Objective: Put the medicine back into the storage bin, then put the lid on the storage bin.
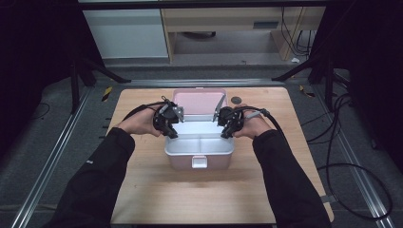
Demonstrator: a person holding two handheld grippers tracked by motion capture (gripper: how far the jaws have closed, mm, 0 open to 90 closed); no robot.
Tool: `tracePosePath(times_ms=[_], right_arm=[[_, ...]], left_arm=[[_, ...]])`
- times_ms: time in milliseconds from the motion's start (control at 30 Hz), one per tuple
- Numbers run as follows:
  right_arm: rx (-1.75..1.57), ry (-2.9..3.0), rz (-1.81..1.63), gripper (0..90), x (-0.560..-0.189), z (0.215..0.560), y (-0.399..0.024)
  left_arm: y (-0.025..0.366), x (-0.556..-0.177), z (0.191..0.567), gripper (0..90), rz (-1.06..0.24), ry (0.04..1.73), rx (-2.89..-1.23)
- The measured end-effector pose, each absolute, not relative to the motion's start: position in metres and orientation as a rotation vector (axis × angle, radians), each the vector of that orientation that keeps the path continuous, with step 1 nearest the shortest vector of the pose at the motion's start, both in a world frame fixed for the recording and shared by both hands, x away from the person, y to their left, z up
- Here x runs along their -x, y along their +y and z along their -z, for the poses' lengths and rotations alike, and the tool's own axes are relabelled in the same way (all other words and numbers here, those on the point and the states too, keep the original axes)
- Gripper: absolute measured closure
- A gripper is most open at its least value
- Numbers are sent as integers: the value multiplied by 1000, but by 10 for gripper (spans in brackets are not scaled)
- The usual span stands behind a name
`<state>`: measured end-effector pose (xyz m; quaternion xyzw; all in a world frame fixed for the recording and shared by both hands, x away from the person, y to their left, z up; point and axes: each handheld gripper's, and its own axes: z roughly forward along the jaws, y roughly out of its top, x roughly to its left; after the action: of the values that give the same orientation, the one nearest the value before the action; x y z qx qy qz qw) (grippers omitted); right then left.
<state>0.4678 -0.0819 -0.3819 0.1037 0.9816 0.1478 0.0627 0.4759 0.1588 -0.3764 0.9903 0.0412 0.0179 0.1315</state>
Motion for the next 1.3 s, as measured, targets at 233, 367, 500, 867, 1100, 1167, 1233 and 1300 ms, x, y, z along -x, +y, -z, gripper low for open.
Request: tracePosePath(times_ms=[233,367,500,867,1100,1167,1233,1300], right_arm=[[-353,2888,-523,674,-462,366,-80],[-462,2807,-667,594,-461,347,-87],[-587,2710,-733,542,-462,335,-98],[-748,2557,-865,511,-451,315,-130],[-927,2419,-984,459,-453,320,-154],[-960,2400,-990,452,-456,326,-158],[-990,2386,-999,442,-460,333,-159],[-1020,2357,-1012,439,-466,339,-160]], left_arm=[[165,-471,361,696,-105,219,-2752],[173,-465,346,623,-179,269,-2672],[180,-461,336,540,-259,355,-2604],[200,-462,332,429,-313,613,-2369],[210,-469,344,384,-381,752,-2267],[213,-474,347,378,-388,788,-2219],[214,-481,350,370,-403,819,-2175],[214,-486,353,370,-418,844,-2153]])
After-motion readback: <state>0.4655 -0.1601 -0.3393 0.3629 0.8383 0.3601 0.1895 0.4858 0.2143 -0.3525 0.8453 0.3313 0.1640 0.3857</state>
